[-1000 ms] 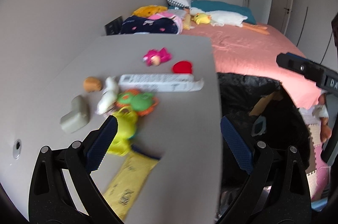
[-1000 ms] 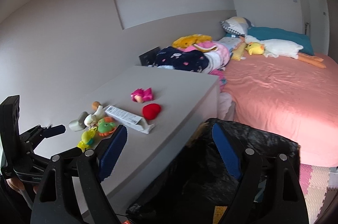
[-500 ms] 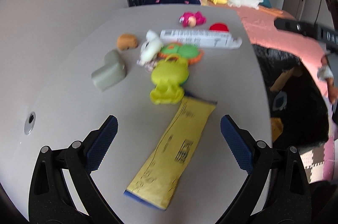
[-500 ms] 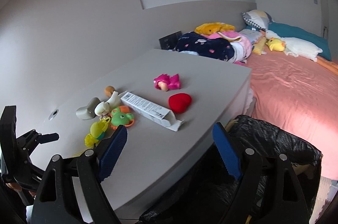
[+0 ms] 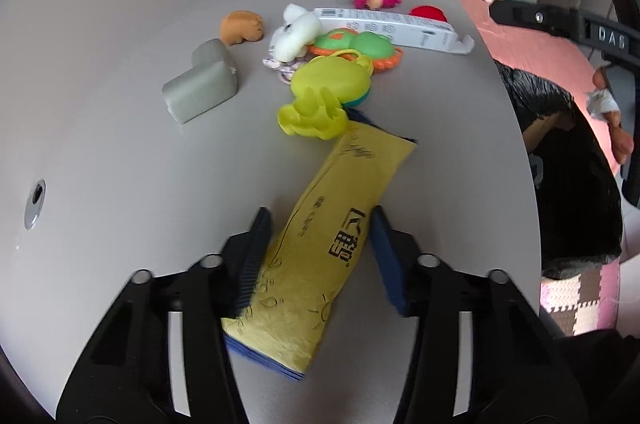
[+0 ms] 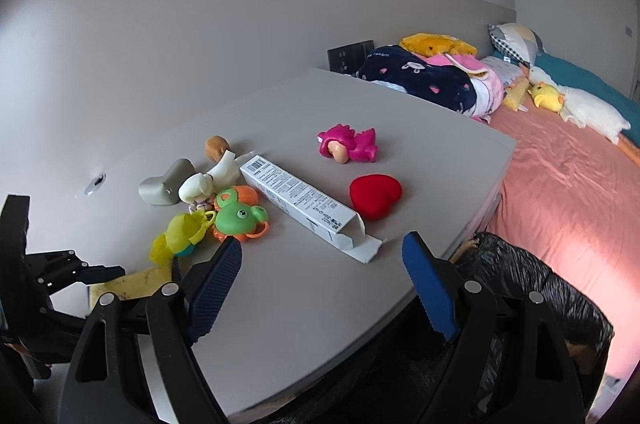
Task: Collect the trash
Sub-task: 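Grasp the yellow wrapper with the left gripper, then grasp the white box with the right gripper while the left gripper holds the wrapper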
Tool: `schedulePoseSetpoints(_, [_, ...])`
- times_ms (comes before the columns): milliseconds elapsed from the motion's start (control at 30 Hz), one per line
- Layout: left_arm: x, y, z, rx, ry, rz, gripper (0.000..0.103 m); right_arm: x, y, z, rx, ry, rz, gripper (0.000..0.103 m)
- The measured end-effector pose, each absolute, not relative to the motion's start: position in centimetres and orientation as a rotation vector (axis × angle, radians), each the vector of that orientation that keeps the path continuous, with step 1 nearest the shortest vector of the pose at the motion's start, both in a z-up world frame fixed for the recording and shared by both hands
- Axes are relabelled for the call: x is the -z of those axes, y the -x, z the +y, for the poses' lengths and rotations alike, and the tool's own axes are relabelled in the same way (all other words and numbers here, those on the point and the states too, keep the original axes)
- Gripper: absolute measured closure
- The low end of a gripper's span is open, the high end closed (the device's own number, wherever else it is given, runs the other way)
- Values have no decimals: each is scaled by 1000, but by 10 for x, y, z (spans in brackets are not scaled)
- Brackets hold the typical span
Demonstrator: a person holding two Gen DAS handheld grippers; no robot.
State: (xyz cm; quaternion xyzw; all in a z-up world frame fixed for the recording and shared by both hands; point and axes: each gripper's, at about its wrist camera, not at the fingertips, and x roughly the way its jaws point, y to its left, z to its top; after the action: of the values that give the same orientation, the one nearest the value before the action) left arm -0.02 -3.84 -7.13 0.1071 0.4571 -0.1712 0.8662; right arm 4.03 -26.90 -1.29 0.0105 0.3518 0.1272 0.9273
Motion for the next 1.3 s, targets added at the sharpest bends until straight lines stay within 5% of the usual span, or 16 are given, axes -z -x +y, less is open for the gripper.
schedulePoseSetpoints(133, [67,-5,-30,339,-175,945,73,15,-55,-257,-290,24,731,25])
schedulePoseSetpoints(433, [50,-10,-11,326,-56,878,83,29,-100,-223,-362,167,791,47])
schedulePoseSetpoints(1067, [32,-23,12,310,68,813,85,58,-146,-194,-370,336,871,57])
schedulePoseSetpoints(1300, [27,-19,11,308,86,804,85,55,-143,-191,-392,313,886,74])
